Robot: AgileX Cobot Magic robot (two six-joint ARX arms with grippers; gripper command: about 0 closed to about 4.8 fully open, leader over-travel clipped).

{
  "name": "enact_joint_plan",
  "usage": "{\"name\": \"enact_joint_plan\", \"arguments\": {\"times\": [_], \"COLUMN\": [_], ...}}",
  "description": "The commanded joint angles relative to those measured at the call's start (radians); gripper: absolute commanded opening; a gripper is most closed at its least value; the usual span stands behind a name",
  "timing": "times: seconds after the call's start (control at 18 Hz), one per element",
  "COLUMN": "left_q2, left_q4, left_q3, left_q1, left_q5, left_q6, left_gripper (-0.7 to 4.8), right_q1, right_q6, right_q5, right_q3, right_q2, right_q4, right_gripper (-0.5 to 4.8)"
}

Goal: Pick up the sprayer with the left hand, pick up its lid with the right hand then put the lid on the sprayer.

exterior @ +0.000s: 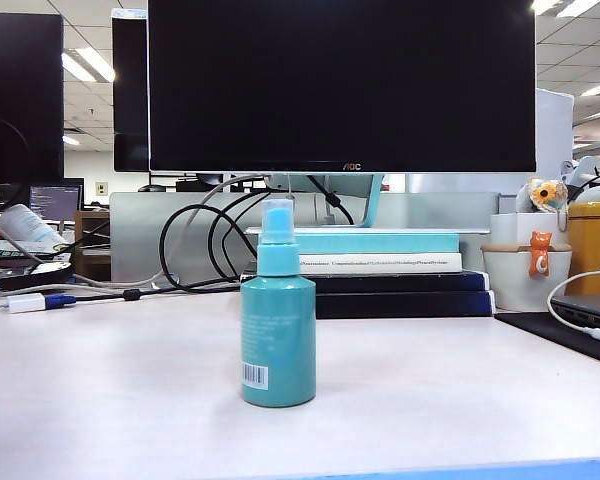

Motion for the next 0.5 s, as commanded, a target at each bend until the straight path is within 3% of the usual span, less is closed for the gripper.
{"name": "enact_joint_plan", "arguments": {"times": [0.06,0.28,0.33,0.44,0.5], "left_q2": [-0.002,-0.002,-0.002,-0.002,-0.002], "left_q4": [-0.004,-0.016,-0.005,0.010,0.013], "left_q3": [0.003,0.003,0.003,0.003,0.003], "left_q1": [0.000,0.000,-0.001,-0.001,-0.001], "left_q5": [0.005,0.007,0.041,0.176,0.184], "left_q6": [-0.005,-0.029,-0.068,-0.056,-0.055], "left_gripper": [-0.06,-0.05,-0.04,-0.04,-0.04], "right_q1": [0.001,0.001,0.001,0.001,0.001], "right_q6": [-0.016,-0.007,-0.006,0.040,0.040], "right_q5": [0.052,0.042,0.041,0.037,0.037], "right_q3": [-0.007,-0.007,-0.006,-0.006,-0.006], "right_q2": [-0.067,-0.082,-0.082,-0.082,-0.082], "right_q4": [-0.052,-0.105,-0.105,-0.105,-0.105], "right_gripper": [-0.05,-0.05,-0.05,-0.05,-0.05]}}
